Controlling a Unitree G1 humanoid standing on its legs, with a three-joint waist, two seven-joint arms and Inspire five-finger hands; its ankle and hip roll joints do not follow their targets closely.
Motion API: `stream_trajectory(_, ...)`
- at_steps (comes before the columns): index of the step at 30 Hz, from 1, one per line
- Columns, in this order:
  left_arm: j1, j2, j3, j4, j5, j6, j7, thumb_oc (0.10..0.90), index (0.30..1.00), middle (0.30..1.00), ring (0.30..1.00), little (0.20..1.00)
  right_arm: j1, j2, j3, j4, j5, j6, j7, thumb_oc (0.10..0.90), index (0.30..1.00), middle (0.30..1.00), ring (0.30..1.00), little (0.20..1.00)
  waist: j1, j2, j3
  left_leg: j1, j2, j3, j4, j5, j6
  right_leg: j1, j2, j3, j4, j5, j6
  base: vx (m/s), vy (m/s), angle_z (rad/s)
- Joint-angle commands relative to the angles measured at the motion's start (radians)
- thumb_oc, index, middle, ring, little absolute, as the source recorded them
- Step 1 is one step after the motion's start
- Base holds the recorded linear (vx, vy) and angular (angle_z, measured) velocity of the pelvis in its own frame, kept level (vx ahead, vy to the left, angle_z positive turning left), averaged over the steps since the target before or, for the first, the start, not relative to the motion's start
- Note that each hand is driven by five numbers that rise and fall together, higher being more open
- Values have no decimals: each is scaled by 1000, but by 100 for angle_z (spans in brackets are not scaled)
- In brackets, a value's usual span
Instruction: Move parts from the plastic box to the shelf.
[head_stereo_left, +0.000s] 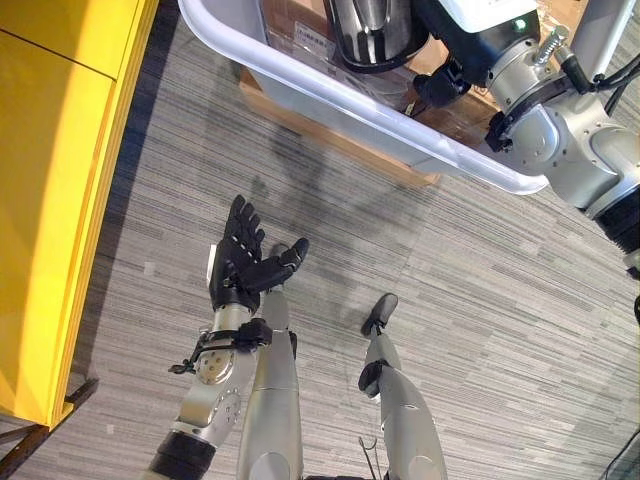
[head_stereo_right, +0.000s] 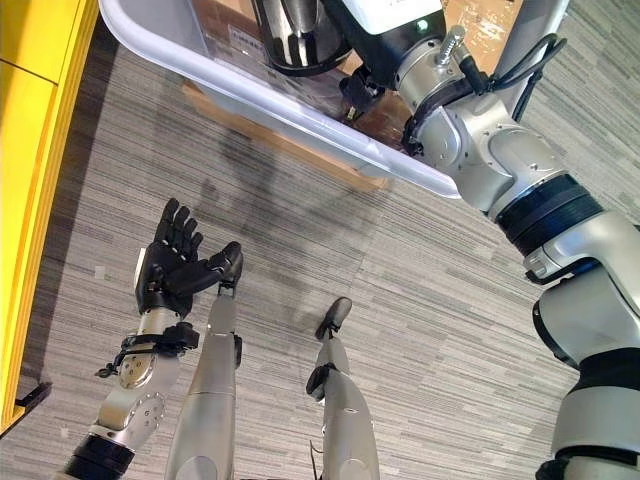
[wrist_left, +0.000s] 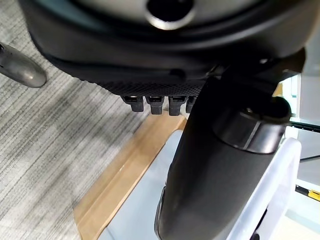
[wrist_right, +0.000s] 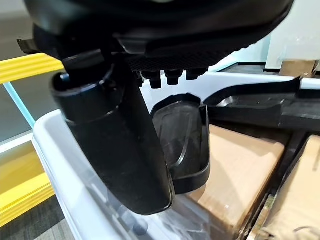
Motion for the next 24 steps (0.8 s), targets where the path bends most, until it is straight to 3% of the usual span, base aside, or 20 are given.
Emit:
stream_trajectory(1,-1,15,21,-131,46,-90,-6,900,1000,1000,1000,1000,-154,-39,-55,-16,-5,-3,-93,900,1000,1000,1000,1000,2,-16,2,4,7,56,90,-111,10,51,-35,65,91,-75,27,0,0,0)
stream_trajectory(13,3,9,18,-139,46,-93,8,900,1000,1000,1000,1000,-150,3,-72,-10,-6,6,-111,900,1000,1000,1000,1000,1,-20,2,-35,5,47,104,-118,10,28,-30,62,93,-78,27,0,0,0)
stream_trajectory(24,-8,10,2,-152,56,-98,24,900,1000,1000,1000,1000,-135,74,-125,66,25,20,-156,900,1000,1000,1000,1000,9,-7,2,-101,-13,29,117,-120,13,-16,-31,54,99,-82,28,7,4,4)
